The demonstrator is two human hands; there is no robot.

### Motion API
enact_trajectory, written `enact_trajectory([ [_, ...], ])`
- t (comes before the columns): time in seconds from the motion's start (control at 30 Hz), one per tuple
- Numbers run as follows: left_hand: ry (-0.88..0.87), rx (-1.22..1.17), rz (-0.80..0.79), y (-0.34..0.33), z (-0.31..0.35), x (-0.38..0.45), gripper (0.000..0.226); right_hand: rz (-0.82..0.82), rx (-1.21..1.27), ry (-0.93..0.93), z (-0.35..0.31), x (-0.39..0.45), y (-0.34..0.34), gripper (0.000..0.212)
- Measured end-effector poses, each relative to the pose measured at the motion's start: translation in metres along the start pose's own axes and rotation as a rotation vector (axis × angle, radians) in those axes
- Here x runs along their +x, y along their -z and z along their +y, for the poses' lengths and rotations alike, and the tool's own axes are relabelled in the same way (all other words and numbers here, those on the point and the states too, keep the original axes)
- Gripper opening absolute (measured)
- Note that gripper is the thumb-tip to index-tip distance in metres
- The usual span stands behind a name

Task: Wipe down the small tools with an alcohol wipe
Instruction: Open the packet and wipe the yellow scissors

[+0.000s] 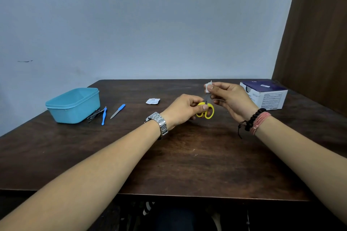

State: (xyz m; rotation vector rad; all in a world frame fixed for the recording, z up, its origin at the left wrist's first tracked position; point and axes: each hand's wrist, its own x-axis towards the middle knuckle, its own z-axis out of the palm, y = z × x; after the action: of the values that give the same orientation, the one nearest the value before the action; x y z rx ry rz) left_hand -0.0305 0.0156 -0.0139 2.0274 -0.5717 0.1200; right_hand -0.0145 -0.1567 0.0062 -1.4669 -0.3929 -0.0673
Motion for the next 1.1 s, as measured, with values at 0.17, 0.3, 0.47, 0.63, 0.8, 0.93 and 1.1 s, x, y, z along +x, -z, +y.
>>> enact_trajectory([
  [0.17,-0.009,0.019,-0.01,-0.0005,-0.0015,0.0009,0.017,0.008,0.046,0.025,-0.0028,0.0007,0.0006,0.011],
  [0.3,-0.013,0.037,-0.008,-0.0005,-0.0011,0.0008,0.02,-0.021,0.046,0.04,-0.0026,0.0009,0.0018,0.013],
  [0.47,-0.004,0.051,-0.018,0.0002,-0.0033,0.0008,0.024,-0.098,0.029,0.002,-0.0027,0.0003,0.002,0.016],
  [0.63,0.004,0.041,-0.022,-0.0005,-0.0032,0.0014,0.028,-0.095,0.044,-0.004,-0.0047,-0.0008,0.0017,0.013],
  [0.8,0.003,0.025,-0.009,-0.0014,-0.0019,0.0008,0.025,-0.066,0.043,-0.002,-0.0042,-0.0013,0.0004,0.009],
  [0.93,0.018,0.007,-0.009,-0.0022,-0.0017,0.001,0.023,-0.036,0.072,-0.009,-0.0043,-0.0017,-0.0007,0.011],
  [1.1,0.035,-0.019,-0.016,-0.0022,-0.0013,0.0008,0.025,-0.043,0.121,-0.015,-0.004,-0.0002,0.0005,0.02],
])
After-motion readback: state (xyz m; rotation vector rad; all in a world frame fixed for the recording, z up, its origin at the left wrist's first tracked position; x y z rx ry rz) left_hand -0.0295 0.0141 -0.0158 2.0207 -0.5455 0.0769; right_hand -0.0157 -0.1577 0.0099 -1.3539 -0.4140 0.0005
